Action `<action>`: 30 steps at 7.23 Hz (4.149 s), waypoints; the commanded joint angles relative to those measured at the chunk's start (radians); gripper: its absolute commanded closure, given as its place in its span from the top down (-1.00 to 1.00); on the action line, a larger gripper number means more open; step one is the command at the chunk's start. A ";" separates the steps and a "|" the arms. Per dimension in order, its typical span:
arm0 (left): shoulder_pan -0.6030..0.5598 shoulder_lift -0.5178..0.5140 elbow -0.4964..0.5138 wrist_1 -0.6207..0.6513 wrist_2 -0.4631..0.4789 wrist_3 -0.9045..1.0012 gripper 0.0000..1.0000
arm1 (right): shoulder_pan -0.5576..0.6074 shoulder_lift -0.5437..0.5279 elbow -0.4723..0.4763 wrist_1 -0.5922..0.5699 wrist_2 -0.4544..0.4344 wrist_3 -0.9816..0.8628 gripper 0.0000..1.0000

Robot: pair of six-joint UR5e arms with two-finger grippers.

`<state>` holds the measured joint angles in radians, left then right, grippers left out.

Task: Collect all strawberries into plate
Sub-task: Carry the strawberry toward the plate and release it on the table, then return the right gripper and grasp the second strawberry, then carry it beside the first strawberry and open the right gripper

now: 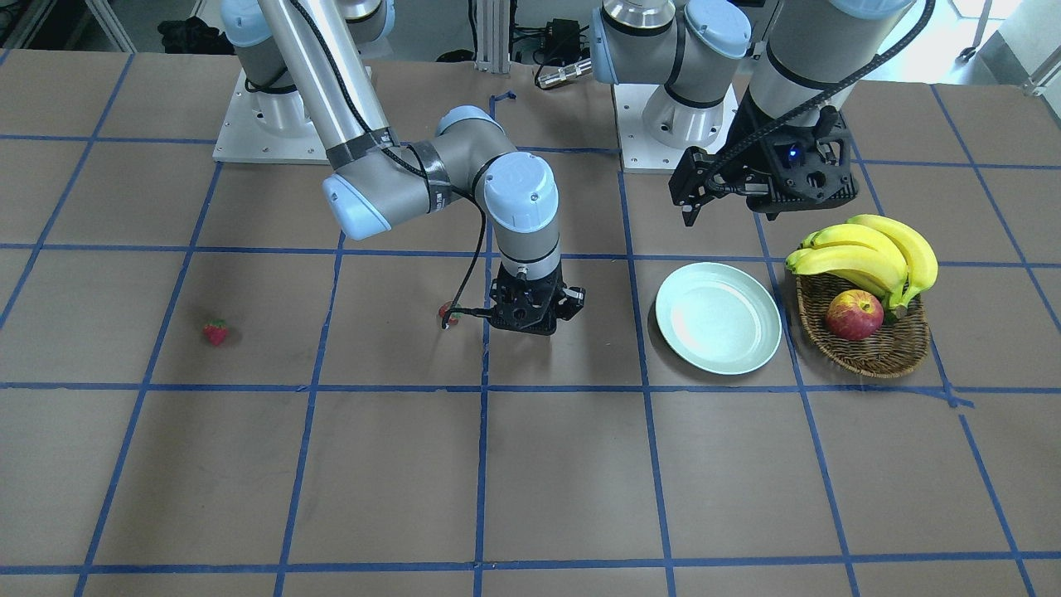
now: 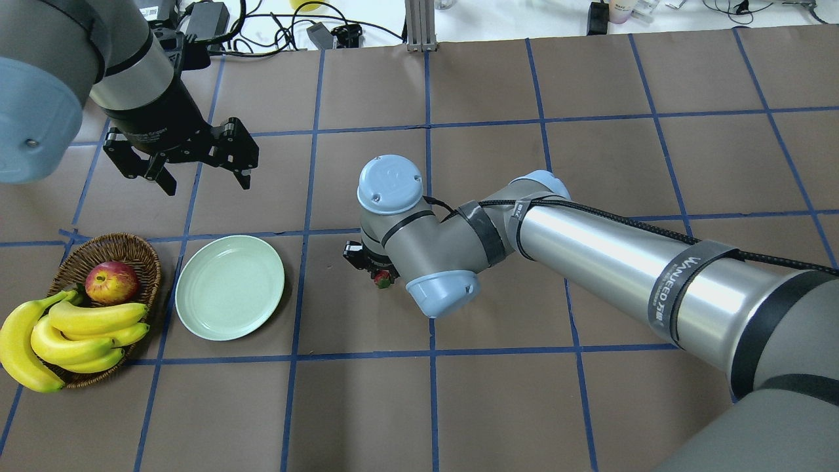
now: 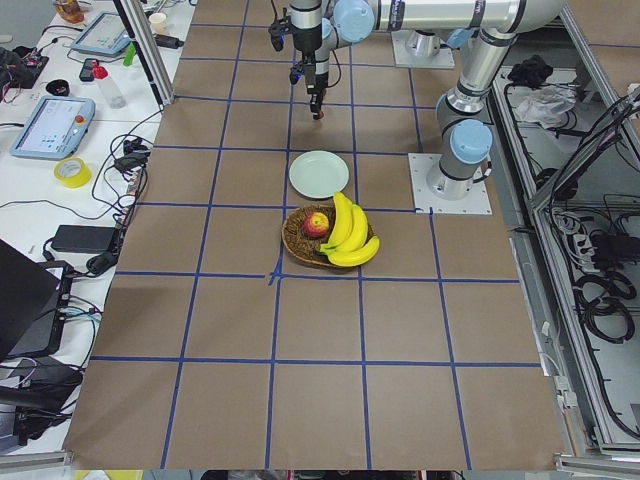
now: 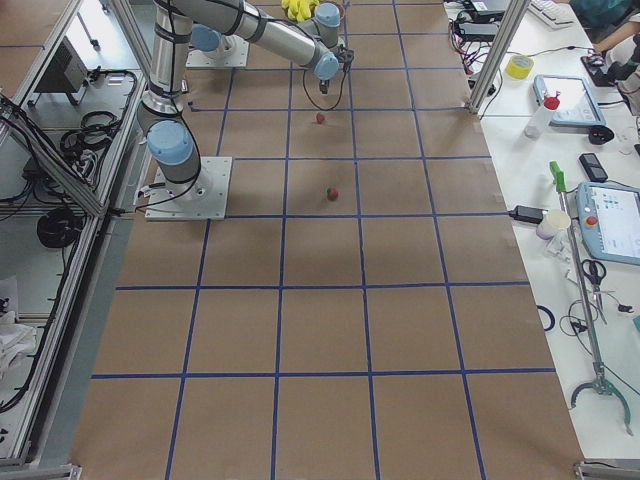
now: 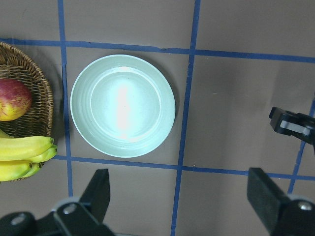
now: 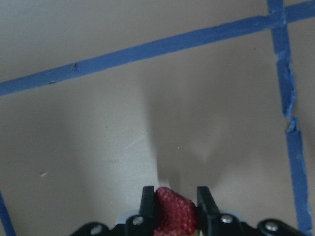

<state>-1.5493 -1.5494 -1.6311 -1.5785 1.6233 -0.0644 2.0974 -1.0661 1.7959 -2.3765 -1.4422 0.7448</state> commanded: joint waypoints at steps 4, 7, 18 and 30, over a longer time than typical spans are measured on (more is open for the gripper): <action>0.000 0.000 -0.001 0.000 0.001 0.000 1.00 | -0.035 -0.057 0.006 0.040 -0.169 -0.148 1.00; 0.002 0.000 -0.004 0.000 0.001 0.000 1.00 | -0.095 -0.068 0.077 0.119 -0.287 -0.221 1.00; 0.002 -0.003 -0.004 0.000 0.001 0.002 1.00 | -0.125 -0.130 0.155 0.100 -0.208 -0.248 -1.00; 0.002 -0.003 -0.004 -0.001 0.001 0.015 1.00 | 0.029 0.043 -0.113 0.076 0.125 0.312 -0.16</action>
<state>-1.5478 -1.5524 -1.6352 -1.5798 1.6245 -0.0492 2.1236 -1.0356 1.6840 -2.3012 -1.3151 1.0530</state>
